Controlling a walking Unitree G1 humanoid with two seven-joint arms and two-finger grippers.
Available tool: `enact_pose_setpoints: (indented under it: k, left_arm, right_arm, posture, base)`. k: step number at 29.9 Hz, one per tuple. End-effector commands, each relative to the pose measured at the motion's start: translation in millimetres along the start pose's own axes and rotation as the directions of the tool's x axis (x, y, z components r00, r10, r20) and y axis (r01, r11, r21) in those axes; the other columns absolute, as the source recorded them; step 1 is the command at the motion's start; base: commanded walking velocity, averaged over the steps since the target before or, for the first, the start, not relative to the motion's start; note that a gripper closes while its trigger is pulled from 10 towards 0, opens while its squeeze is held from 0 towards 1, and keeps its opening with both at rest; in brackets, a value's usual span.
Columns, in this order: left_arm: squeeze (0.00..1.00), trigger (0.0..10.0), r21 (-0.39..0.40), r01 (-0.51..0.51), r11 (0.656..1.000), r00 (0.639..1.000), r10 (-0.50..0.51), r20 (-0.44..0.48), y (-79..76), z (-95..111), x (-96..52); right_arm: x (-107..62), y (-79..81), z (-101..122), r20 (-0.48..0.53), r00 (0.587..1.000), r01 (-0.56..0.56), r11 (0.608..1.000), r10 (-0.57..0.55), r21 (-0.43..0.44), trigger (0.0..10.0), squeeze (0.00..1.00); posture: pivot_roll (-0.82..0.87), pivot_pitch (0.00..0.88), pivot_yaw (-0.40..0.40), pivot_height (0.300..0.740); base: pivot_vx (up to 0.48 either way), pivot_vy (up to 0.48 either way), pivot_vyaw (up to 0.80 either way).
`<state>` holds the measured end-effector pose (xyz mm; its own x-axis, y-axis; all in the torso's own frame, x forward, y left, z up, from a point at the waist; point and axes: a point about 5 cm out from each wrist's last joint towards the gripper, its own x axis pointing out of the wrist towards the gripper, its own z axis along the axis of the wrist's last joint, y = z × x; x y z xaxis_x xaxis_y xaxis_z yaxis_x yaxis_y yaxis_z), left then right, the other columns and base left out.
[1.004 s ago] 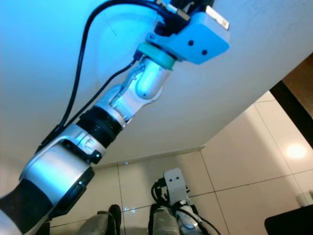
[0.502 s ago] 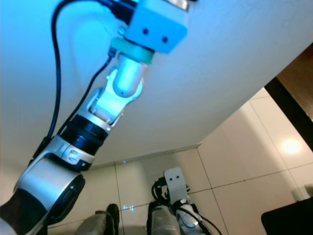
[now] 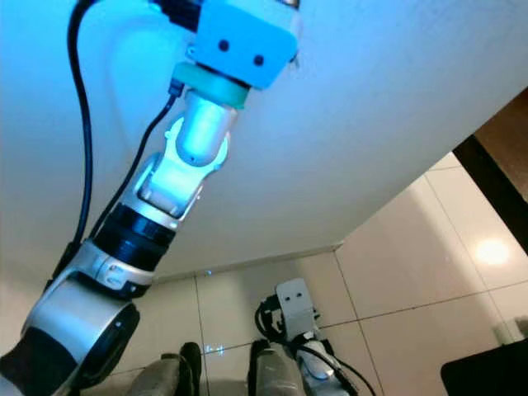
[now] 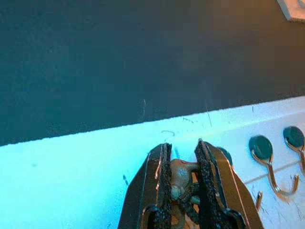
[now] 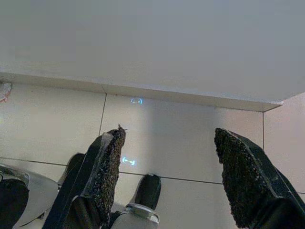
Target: Hang keys on a hook
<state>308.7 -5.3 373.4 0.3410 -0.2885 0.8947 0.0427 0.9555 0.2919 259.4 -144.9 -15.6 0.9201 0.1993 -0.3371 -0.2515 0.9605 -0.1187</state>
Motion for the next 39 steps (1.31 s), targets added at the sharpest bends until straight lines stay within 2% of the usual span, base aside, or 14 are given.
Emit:
enact_pose_setpoints:
  k: [1, 6, 12, 18, 27, 34, 36, 39]
  left_arm:
    - [0.00, 10.0, -0.022, 0.008, 1.000, 1.000, -0.008, 0.023, -4.5, 7, -0.1]
    - [0.00, 10.0, -0.039, 0.010, 0.999, 0.999, -0.009, 0.046, -6.6, 13, 2.9]
    - [0.00, 10.0, -0.074, 0.019, 0.997, 0.994, -0.011, 0.113, -14.7, 31, 18.3]
    - [0.00, 10.0, -0.096, 0.038, 0.995, 0.988, -0.024, 0.150, -25.4, 40, 25.3]
    - [0.00, 10.0, -0.036, 0.071, 0.997, 0.994, -0.068, 0.088, -40.7, 22, 24.6]
    - [0.00, 10.0, -0.003, 0.060, 0.998, 0.997, -0.060, 0.058, -42.9, 14, 27.8]
    - [0.00, 10.0, 0.039, 0.026, 0.999, 0.998, -0.027, 0.048, -38.4, 10, 33.4]
    - [0.00, 10.0, 0.056, 0.008, 0.998, 0.999, -0.011, 0.048, -35.5, 8, 36.1]
  right_arm:
    - [-8.3, -0.4, -15, -0.057, 0.998, -0.002, 1.000, 0.002, 0.002, 10.0, 0.00]
    - [-7.6, -0.5, -14, -0.056, 0.998, -0.005, 1.000, 0.005, 0.000, 10.0, 0.00]
    - [-6.5, 0.8, -13, -0.057, 0.998, -0.007, 1.000, 0.007, 0.000, 10.0, 0.00]
    - [-8.3, 3.5, -15, -0.059, 0.998, -0.002, 1.000, 0.002, 0.008, 10.0, 0.00]
    - [-9.6, 4.6, -17, -0.060, 0.998, 0.002, 1.000, -0.001, 0.012, 10.0, 0.00]
    - [-9.9, 6.3, -18, -0.063, 0.998, -0.002, 1.000, 0.003, 0.013, 10.0, 0.00]
    - [-9.4, 7.7, -17, -0.063, 0.998, -0.006, 1.000, 0.007, 0.013, 10.0, 0.00]
    - [-9.3, 8.1, -17, -0.062, 0.998, -0.006, 1.000, 0.007, 0.012, 10.0, 0.00]
  posture:
    - [-0.15, 0.278, 0.017, 0.740]
    - [-0.15, 0.277, 0.017, 0.740]
    - [-0.15, 0.279, 0.028, 0.740]
    - [-0.16, 0.280, 0.039, 0.740]
    - [-0.17, 0.289, 0.047, 0.740]
    - [-0.17, 0.293, 0.048, 0.740]
    - [-0.17, 0.296, 0.049, 0.740]
    - [-0.17, 0.296, 0.049, 0.740]
  base:
    - [0.000, 0.000, 0.00]
    - [0.000, 0.000, 0.00]
    - [0.000, 0.000, 0.00]
    - [0.000, 0.000, 0.00]
    - [0.000, 0.000, 0.00]
    - [0.000, 0.000, 0.00]
    - [0.000, 0.000, 0.00]
    - [0.000, 0.000, 0.00]
